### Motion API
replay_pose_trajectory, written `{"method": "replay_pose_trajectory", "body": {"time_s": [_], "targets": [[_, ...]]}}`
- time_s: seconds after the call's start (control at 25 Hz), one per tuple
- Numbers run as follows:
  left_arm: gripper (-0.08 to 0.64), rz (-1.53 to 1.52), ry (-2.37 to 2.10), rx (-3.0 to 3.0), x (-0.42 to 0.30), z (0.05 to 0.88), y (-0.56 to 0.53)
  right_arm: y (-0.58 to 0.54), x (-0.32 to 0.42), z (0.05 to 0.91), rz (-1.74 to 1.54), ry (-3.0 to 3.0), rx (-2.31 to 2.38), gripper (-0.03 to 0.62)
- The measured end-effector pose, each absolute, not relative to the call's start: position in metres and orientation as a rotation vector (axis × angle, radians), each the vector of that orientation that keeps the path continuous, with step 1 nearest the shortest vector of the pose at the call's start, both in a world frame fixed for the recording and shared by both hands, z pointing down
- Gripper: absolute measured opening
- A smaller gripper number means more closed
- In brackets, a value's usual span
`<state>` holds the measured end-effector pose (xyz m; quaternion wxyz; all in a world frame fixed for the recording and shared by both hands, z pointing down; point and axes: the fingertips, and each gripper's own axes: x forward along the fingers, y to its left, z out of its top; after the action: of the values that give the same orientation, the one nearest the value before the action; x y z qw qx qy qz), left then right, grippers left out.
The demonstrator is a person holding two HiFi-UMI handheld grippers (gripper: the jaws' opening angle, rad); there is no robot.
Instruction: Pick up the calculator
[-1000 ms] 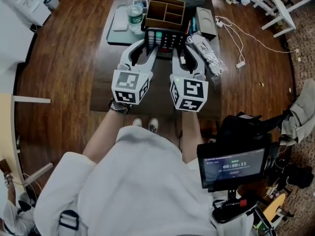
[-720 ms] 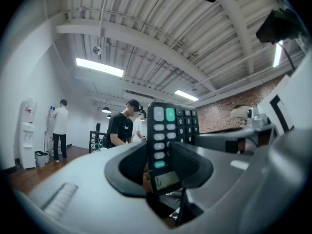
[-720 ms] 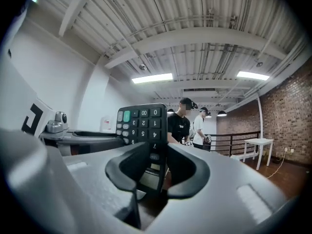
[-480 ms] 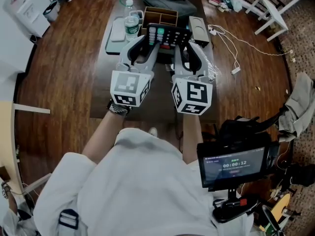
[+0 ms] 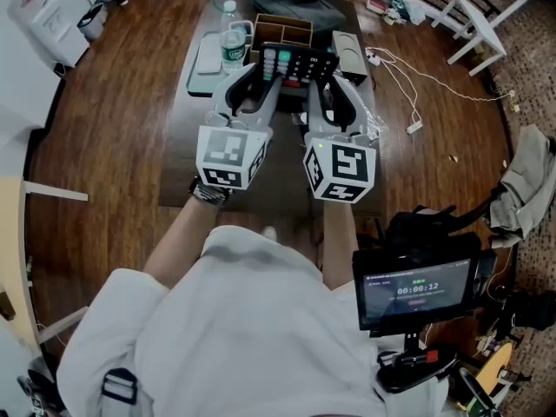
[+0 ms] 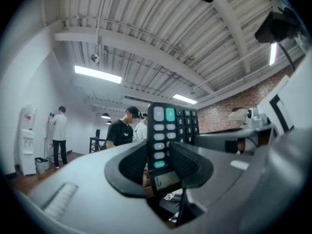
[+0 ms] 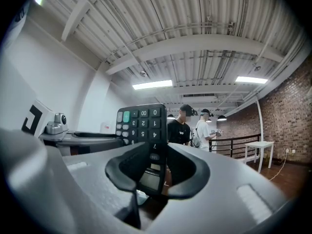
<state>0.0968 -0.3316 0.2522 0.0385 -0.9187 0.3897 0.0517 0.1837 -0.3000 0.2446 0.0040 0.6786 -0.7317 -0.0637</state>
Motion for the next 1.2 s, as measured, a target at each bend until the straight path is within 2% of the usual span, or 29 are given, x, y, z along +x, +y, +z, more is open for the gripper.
{"method": "replay_pose_trajectory", "body": {"time_s": [1.2], "targets": [[0.152, 0.066, 1.228, -2.868, 0.053, 0.291, -0.295, -0.265, 0.141, 0.284, -0.085, -2.250, 2.101, 0.110]]}}
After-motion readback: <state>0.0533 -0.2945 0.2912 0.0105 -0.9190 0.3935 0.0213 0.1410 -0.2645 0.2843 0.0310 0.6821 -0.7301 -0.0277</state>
